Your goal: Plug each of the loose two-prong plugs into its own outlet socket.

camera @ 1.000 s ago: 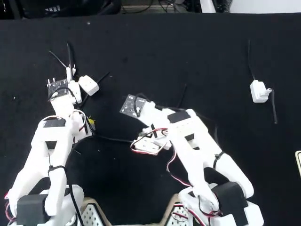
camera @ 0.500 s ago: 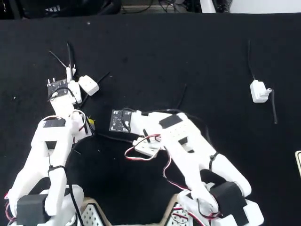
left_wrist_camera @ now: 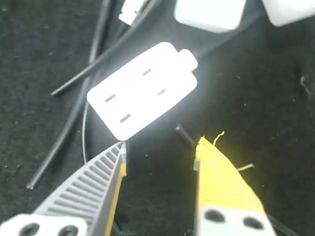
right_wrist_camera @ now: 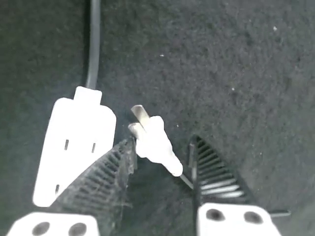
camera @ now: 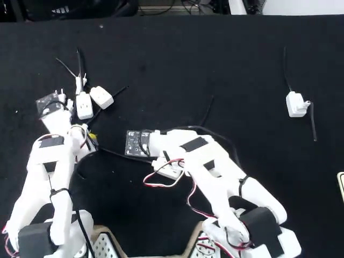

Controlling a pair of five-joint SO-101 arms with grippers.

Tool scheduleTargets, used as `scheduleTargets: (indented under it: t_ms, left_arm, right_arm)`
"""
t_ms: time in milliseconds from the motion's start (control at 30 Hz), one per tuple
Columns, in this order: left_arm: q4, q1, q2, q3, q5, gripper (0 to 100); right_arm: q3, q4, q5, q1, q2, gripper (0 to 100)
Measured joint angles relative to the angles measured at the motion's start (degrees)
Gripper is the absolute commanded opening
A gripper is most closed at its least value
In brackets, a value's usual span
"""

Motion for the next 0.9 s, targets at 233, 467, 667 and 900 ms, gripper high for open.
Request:
scheduleTargets:
  t_ms: [233, 467, 667, 900]
  left_arm:
    - [0.00, -0.44, 0.00, 0.00, 0.53, 22]
    - [0.00, -0.44, 0.00, 0.00, 0.53, 22]
    - [0.00, -0.44, 0.00, 0.00, 0.53, 22]
    - [0.00, -0.44, 0.00, 0.00, 0.53, 22]
  right_arm:
    - [-4.13, -0.26, 1.23, 3.16, 4.57, 1.0]
    - [-10.81, 6.51, -12.75, 15.65, -0.53, 1.0]
    - [-18.90, 24.18, -26.55, 16.88, -6.33, 1.0]
    - [-15.21, 21.89, -32.35, 5.27, -15.38, 1.0]
